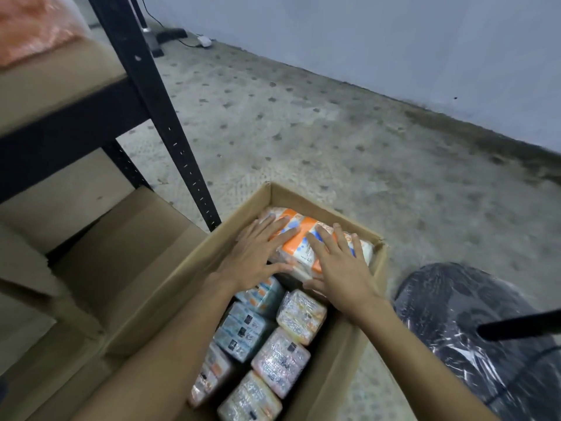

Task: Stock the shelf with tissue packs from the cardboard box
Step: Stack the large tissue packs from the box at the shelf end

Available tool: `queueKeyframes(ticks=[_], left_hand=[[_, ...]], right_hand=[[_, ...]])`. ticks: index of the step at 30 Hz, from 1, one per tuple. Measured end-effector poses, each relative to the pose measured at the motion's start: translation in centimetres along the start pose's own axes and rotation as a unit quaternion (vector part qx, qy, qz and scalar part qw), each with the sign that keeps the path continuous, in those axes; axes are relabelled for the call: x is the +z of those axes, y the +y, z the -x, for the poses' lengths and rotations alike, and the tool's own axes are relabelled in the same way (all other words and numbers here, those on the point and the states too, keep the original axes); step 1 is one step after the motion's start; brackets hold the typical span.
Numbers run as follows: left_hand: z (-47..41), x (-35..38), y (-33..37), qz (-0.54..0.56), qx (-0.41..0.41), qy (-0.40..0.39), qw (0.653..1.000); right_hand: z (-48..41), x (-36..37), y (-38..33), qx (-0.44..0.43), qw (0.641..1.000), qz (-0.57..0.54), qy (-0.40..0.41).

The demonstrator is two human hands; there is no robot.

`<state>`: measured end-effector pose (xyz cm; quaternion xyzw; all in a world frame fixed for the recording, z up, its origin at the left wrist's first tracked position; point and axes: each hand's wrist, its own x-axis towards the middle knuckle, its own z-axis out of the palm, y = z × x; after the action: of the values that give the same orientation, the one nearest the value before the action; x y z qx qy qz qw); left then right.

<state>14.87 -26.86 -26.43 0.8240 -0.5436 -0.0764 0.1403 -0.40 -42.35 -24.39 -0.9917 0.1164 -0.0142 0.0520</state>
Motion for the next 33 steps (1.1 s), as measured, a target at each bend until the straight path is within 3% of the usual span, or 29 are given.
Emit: queueKeyframes(ticks=[7, 13, 19, 25, 33], left_hand=[[-0.2, 0.0, 0.2, 0.047, -0.016, 0.052, 0.997], [0.5, -0.9, 1.1, 0.073, -0.036, 0.079, 0.994], [3.5, -3.8, 3.1, 0.081, -0.064, 0.079, 0.992], [7.5, -7.6, 5.3, 0.06, -0.057, 0.15, 0.985], [13.0, -14.2, 8.9, 0.019, -0.065, 0.227, 0.972]], right_hand=[[0.0, -0.9, 0.1, -0.006, 0.999, -0.051, 0.015], [0.3, -2.0, 0.2, -0.016, 0.996, -0.024, 0.083], [1.7, -4.7, -1.4, -0.047, 0.995, -0.001, 0.09], [4.0, -8.9, -4.2, -0.075, 0.992, -0.006, 0.105], [7.8, -15.8, -8.4, -0.127, 0.972, 0.016, 0.199]])
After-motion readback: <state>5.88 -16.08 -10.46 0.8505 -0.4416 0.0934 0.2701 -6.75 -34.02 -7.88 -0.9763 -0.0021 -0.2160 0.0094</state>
